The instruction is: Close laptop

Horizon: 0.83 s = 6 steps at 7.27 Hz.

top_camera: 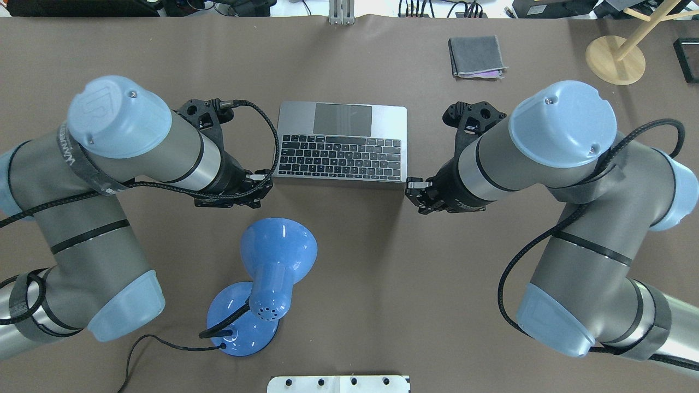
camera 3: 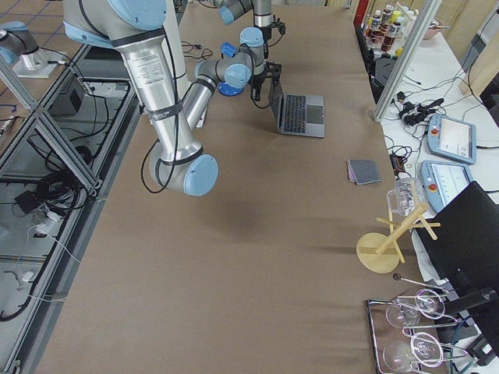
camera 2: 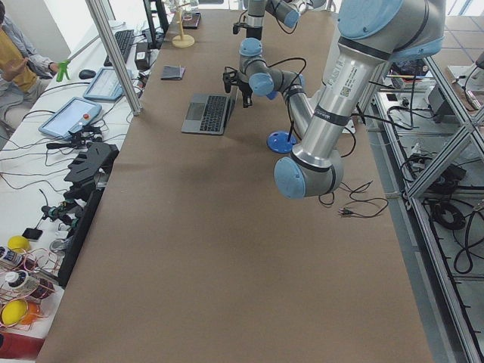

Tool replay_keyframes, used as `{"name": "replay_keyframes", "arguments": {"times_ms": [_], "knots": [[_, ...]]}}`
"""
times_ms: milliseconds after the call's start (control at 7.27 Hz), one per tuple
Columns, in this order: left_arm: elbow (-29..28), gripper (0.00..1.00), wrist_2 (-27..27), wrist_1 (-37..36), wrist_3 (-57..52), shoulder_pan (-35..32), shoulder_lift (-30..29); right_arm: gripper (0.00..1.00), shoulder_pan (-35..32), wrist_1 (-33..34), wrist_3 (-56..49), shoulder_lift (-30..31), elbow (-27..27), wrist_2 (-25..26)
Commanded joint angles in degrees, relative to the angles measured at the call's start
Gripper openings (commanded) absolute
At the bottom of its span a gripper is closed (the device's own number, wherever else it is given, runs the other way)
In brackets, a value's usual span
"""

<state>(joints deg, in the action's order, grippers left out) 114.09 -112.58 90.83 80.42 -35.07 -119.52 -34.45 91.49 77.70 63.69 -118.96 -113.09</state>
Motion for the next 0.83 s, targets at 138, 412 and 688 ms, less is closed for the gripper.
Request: {"name": "replay_keyframes", "arguments": {"times_ms": [138, 412, 688], "knots": [[-0.5, 0.00, 7.1, 0.3, -0.5, 0.0, -1.9, 0.00, -0.7, 0.0, 0.0, -1.9, 1.5, 2.5], [-1.3, 0.00, 10.0, 0.4, -0.5, 0.0, -2.6, 0.00, -1.0, -0.1, 0.0, -2.9, 2.7, 3.8], [-4.0, 0.00, 12.7, 0.5, -0.8, 0.0, -5.5, 0.00, -3.7, -0.1, 1.1, -6.6, 6.4, 3.7]]}}
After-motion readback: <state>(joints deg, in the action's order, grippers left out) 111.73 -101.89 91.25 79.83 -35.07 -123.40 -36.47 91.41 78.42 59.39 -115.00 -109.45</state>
